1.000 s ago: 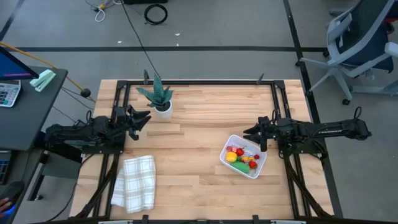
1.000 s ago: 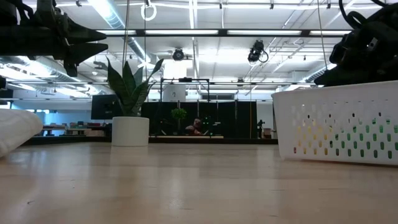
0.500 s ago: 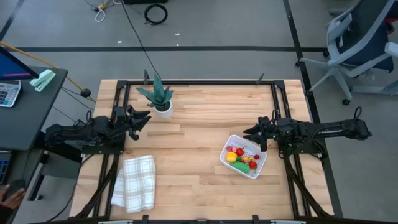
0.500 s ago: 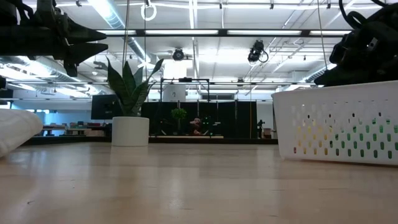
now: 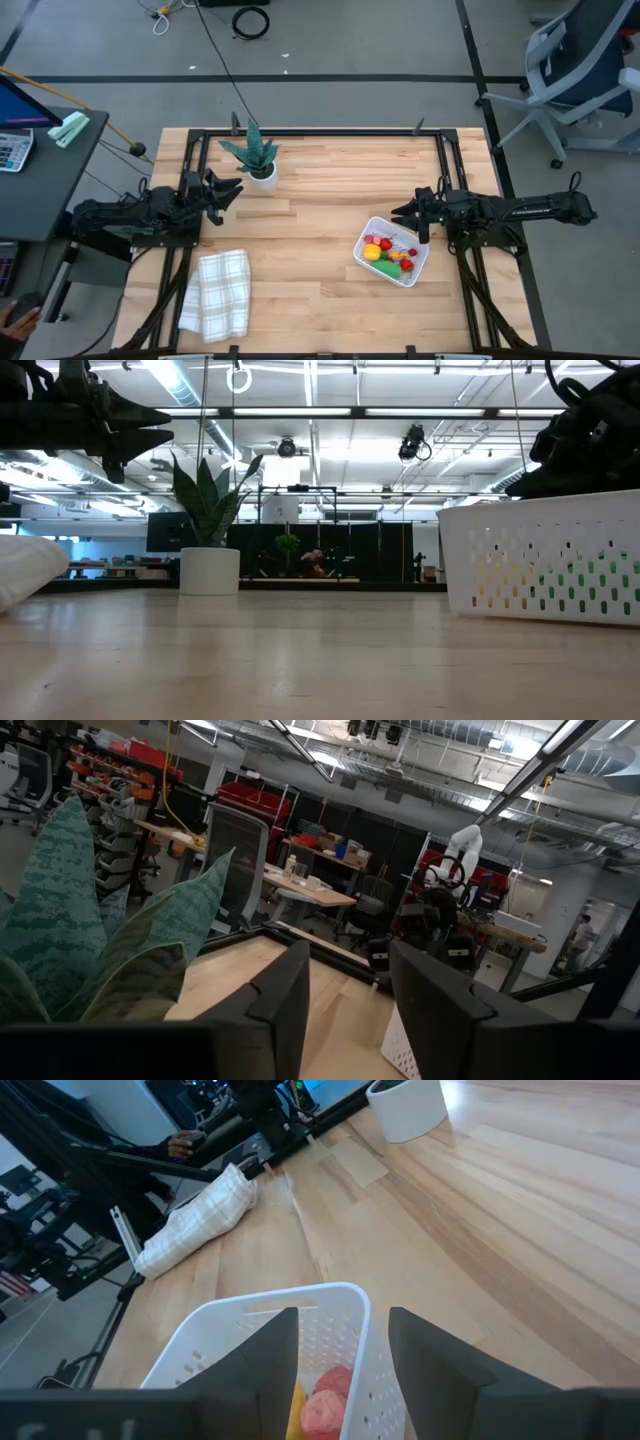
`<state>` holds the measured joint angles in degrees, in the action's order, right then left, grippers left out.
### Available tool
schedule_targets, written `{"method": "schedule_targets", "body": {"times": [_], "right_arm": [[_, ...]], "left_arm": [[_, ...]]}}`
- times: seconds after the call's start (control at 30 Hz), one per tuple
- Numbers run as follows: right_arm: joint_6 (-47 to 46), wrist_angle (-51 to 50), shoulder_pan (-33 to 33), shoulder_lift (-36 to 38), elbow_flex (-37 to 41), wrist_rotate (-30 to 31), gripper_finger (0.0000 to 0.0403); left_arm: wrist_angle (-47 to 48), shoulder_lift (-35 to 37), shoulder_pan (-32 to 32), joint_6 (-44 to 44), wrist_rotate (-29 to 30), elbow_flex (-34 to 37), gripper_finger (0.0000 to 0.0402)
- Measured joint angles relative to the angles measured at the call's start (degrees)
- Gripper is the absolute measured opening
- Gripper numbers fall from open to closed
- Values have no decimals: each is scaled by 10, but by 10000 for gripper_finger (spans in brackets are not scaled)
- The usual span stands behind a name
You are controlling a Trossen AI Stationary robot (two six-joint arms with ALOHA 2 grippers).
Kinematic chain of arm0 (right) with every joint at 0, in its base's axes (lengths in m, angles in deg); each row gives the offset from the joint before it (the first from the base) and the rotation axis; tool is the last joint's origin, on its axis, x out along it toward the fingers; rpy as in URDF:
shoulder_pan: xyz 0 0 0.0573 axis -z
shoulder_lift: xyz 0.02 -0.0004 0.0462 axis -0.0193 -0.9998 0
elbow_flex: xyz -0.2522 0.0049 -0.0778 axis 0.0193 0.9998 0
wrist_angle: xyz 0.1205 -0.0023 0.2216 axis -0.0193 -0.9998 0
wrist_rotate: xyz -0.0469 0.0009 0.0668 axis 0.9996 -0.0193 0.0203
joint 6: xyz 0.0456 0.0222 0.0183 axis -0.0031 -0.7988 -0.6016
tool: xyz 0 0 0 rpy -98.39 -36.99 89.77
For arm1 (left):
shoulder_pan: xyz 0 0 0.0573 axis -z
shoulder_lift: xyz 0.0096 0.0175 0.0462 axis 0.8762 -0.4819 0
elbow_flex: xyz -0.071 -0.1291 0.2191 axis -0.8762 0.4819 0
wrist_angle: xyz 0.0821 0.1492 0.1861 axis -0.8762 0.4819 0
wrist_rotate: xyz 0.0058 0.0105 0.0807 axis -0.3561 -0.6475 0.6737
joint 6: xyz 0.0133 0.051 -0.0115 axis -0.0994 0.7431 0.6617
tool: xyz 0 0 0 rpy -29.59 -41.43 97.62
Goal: Pick and placing Produce into tupperware
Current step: Return to Home Position
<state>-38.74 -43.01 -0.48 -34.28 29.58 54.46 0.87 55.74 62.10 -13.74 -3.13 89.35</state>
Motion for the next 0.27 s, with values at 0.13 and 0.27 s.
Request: {"method": "schedule_targets", "body": {"times": [0.13,0.27], "right_arm": [[0,0,0,0,0,0,165],[0,0,0,0,0,0,165]], "left_arm": [[0,0,0,0,0,0,153],[0,0,0,0,0,0,155]]}}
